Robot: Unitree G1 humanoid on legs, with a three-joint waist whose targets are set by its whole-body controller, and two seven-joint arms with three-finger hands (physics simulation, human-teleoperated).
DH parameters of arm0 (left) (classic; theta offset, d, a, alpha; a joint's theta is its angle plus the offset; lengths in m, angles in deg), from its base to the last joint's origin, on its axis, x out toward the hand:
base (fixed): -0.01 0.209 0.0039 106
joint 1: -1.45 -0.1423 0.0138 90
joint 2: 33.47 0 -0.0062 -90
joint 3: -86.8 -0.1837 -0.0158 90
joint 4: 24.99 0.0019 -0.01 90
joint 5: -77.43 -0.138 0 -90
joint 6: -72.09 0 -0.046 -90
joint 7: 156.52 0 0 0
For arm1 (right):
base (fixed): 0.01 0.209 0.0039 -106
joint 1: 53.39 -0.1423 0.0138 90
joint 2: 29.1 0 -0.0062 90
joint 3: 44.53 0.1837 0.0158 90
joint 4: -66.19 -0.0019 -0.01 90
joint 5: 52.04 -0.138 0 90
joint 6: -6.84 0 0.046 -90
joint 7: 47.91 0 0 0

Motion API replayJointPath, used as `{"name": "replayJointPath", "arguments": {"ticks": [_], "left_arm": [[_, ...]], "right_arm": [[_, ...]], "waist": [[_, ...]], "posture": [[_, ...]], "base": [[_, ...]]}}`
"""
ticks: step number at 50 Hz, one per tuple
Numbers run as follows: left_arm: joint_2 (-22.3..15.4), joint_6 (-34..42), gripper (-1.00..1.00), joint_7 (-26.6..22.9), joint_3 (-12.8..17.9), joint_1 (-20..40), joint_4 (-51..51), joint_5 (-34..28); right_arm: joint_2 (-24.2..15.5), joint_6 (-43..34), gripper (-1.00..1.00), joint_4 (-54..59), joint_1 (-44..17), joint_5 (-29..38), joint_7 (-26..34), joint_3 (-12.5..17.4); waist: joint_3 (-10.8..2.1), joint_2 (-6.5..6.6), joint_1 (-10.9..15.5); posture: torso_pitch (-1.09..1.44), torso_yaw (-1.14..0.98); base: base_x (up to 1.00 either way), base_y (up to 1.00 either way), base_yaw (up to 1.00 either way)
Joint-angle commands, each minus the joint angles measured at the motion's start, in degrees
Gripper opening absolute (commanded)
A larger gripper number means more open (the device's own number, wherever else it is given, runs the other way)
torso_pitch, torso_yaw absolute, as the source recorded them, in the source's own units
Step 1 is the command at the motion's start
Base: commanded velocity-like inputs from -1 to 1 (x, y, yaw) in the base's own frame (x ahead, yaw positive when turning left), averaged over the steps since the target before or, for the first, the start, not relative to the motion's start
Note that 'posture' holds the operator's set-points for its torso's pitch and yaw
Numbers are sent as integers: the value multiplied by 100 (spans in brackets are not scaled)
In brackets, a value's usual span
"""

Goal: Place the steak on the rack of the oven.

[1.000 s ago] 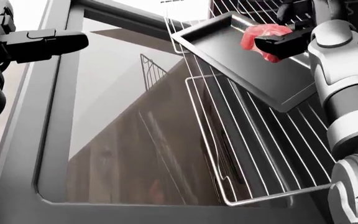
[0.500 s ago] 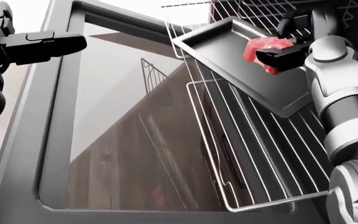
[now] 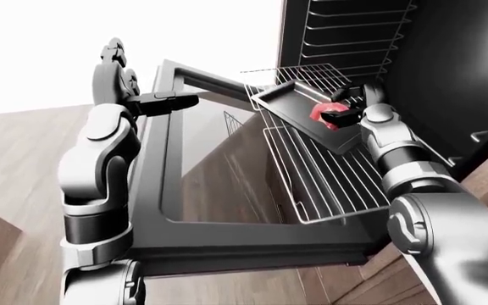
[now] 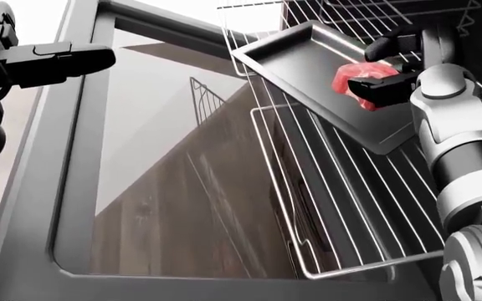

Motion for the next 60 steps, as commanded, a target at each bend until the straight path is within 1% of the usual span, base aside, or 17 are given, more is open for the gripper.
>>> {"name": "replayJointPath", "arguments": {"ticks": [1, 3, 5, 8, 12, 13, 17, 18, 19, 24, 25, 30, 33, 38, 46, 55, 60], "left_arm": [[-69, -193, 100, -4, 41, 204, -155, -21], [-63, -179, 100, 0, 33, 226, -153, -20], [-55, -195, 100, -3, 19, 228, -135, -30], [-44, -250, 100, -17, 10, 232, -74, -46], [-30, -229, 100, -11, -3, 255, -81, -56], [-29, -196, 100, -4, 0, 271, -103, -52], [-31, -183, 100, -6, 11, 264, -123, -45], [-29, -186, 100, -6, 12, 244, -136, -45], [-31, -177, 100, -4, 16, 237, -150, -43], [-46, -190, 100, -7, 29, 248, -125, -37], [-44, -206, 100, -9, 28, 250, -108, -36], [-39, -186, 100, 7, 22, 253, -130, -28], [-45, -171, 100, 10, 23, 270, -134, -24], [-55, -237, 100, 15, 5, 423, 48, -38], [-150, -474, 100, 42, -46, 975, 705, -129], [-249, -755, 100, 17, -88, 1401, 1368, -314], [-321, -819, 100, -14, -92, 1527, 1573, -386]], "right_arm": [[-82, 251, -59, -306, -293, -27, -61, 27], [-82, 256, -55, -282, -329, -20, -60, 22], [-89, 258, -45, -273, -336, -11, -49, 18], [-101, 252, -46, -283, -332, -7, -53, 22], [-102, 260, -38, -290, -322, -13, -68, 30], [-95, 260, -29, -290, -323, -17, -55, 29], [-94, 270, -17, -285, -332, -25, -65, 34], [-85, 263, -11, -284, -337, -24, -66, 29], [-82, 256, 17, -285, -349, -26, -69, 30], [-66, 270, 25, -284, -350, -34, -88, 32], [-62, 283, 65, -276, -345, -37, -91, 33], [-67, 287, 76, -287, -348, -32, -86, 28], [-64, 301, 100, -298, -336, -41, -83, 30], [-59, 173, 100, -417, -470, -109, 85, 29], [129, -478, 100, -1036, -863, -406, 732, -1], [338, -1081, 100, -1815, -888, -662, 938, -87], [499, -1475, 100, -2581, -777, -747, 1050, -179]], "waist": [[-196, -15, 2], [-201, -13, 3], [-202, -12, 2], [-201, -14, 5], [-205, -17, 7], [-207, -17, 7], [-207, -22, 5], [-207, -22, 4], [-206, -21, 4], [-208, -12, 4], [-208, -13, 4], [-215, -24, 4], [-216, -29, 8], [-216, -29, 11], [-197, -16, 2], [-178, -13, 3], [-174, 0, 5]], "posture": [[0, 0], [0, 0], [0, 0], [0, 0], [0, 0], [0, 0], [0, 0], [0, 0], [0, 0], [0, 0], [0, 0], [0, 0], [0, 0], [0, 0], [0, 0], [0, 0], [0, 0]], "base": [[0, 0, 0], [0, 0, 0], [0, 0, 0], [0, 0, 0], [0, 0, 0], [0, 0, 0], [0, 0, 0], [0, 0, 0], [0, 0, 0], [0, 0, 0], [0, 0, 0], [0, 0, 0], [0, 0, 0], [0, 0, 0], [0, 0, 0], [0, 0, 0], [0, 0, 0]]}}
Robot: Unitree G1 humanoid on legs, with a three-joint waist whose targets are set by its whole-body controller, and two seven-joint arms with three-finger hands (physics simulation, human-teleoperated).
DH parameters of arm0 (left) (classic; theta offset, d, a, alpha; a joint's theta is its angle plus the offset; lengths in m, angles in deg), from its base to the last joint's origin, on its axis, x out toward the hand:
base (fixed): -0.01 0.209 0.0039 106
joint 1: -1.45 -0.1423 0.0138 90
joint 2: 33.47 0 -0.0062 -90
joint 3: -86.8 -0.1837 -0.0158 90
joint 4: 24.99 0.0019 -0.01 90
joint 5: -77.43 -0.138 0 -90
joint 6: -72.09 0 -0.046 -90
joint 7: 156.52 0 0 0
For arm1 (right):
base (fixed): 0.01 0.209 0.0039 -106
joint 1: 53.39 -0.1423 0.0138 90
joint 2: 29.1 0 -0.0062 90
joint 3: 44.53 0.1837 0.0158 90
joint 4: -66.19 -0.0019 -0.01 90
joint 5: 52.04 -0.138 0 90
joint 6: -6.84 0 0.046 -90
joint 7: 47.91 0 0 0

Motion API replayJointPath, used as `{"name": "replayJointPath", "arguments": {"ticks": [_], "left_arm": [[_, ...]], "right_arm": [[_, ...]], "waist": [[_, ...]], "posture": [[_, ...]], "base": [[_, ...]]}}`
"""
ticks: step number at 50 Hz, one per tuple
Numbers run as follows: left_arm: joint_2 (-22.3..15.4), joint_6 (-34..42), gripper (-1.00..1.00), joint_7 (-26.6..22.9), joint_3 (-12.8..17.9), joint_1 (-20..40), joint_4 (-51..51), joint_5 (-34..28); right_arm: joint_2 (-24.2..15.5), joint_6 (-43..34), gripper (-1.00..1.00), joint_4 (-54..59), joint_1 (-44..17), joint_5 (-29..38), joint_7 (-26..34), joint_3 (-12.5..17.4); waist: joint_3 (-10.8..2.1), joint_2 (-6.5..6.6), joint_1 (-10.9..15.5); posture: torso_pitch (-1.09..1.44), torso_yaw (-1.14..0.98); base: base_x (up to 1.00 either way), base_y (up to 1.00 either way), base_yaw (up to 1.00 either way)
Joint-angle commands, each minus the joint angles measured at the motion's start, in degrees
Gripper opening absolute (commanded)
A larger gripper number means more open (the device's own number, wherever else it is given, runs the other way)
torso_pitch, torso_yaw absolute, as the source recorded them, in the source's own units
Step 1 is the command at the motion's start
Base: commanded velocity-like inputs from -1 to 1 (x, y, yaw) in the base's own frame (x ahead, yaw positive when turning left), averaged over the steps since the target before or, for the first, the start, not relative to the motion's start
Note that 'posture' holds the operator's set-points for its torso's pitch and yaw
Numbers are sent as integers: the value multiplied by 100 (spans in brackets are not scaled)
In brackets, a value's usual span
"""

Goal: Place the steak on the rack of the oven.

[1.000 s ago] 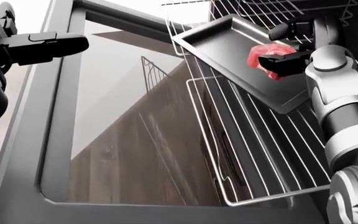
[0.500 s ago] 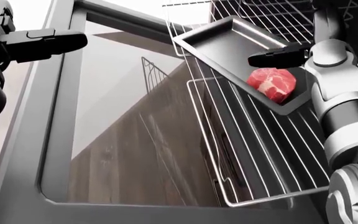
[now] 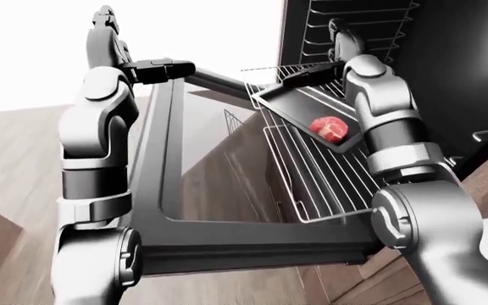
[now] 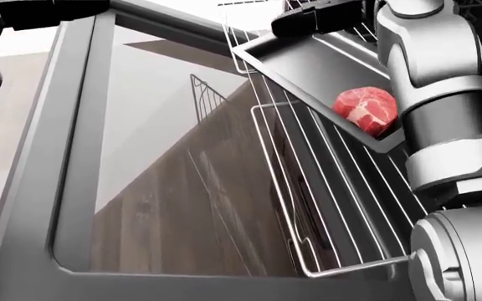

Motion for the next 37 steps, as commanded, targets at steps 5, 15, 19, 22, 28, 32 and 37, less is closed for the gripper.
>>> {"name": "replayJointPath", "arguments": {"ticks": [5, 15, 19, 22, 28, 32, 37], "left_arm": [[-199, -102, 100, -94, 65, 277, -227, -86], [-289, -157, 100, 109, 168, 421, -406, -18], [-344, -239, 100, 116, 139, 476, -437, -49], [-358, -307, 100, 143, 157, 573, -425, -31], [-362, -422, 100, 146, 167, 572, -527, 42], [-362, -534, 100, 209, 187, 598, -513, 108], [-372, -783, 100, 321, 180, 571, -617, 115]], "right_arm": [[34, -313, 100, -937, -321, -34, 70, -38], [135, -565, 100, -1534, -593, 141, 292, -163], [105, -463, 100, -1621, -709, 206, 275, -172], [117, -426, 100, -1707, -759, 199, 264, -136], [126, -379, 100, -2013, -710, 297, 296, -155], [124, -360, 100, -2179, -663, 282, 379, -141], [148, -250, 100, -2469, -511, 347, 424, -175]], "waist": [[-188, 29, -4], [-140, 49, -26], [-140, 69, -26], [-129, 70, -26], [-106, 67, -35], [-103, 70, -38], [-97, 73, -41]], "posture": [[0, 0], [0, 0], [0, 0], [0, 0], [0, 0], [0, 0], [0, 0]], "base": [[0, 0, 0], [0, 0, 0], [0, 0, 0], [0, 0, 0], [0, 0, 0], [0, 0, 0], [0, 0, 0]]}}
